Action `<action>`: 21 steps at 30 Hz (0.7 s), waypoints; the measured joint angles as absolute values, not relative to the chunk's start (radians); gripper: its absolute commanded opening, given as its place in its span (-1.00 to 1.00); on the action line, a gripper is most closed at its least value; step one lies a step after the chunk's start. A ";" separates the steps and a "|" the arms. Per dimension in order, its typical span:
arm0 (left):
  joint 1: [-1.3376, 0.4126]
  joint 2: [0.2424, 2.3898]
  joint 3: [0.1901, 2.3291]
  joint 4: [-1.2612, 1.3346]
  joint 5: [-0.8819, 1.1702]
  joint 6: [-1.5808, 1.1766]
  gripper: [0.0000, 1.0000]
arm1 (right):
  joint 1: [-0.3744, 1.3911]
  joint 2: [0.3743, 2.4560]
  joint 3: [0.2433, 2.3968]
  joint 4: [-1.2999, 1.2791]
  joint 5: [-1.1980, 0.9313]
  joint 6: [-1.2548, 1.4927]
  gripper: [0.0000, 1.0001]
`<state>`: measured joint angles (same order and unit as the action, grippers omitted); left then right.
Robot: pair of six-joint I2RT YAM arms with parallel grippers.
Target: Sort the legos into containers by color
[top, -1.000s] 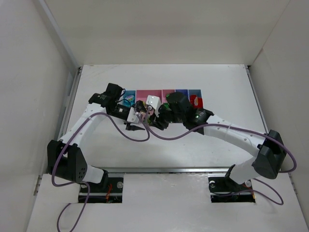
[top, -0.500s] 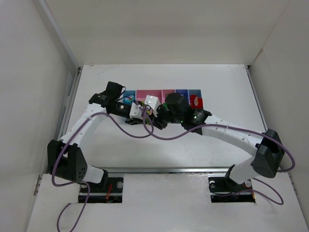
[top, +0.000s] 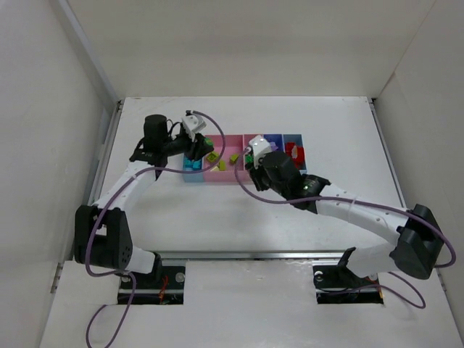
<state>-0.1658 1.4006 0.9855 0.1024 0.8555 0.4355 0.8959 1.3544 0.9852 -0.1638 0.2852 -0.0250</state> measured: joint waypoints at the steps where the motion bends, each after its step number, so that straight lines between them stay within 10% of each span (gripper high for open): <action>1: -0.188 1.416 0.986 0.143 0.839 0.381 -1.00 | 0.873 1.348 0.989 -0.154 0.305 0.011 -1.00; 13: -0.225 1.525 1.053 0.215 0.493 0.044 -1.00 | 0.694 1.795 1.495 -0.151 0.040 0.185 -1.00; 18: -0.225 1.540 1.092 0.213 0.449 0.023 -1.00 | 0.670 1.949 1.634 -0.236 -0.065 0.221 0.44; 21: -0.225 1.551 1.102 0.209 0.443 0.026 -1.00 | 0.657 2.038 1.745 -0.308 -0.130 0.213 0.83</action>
<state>-0.2253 1.5505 1.1015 0.2092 0.4435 0.0257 0.6575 2.0377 1.7447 -0.3084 -0.1303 0.2127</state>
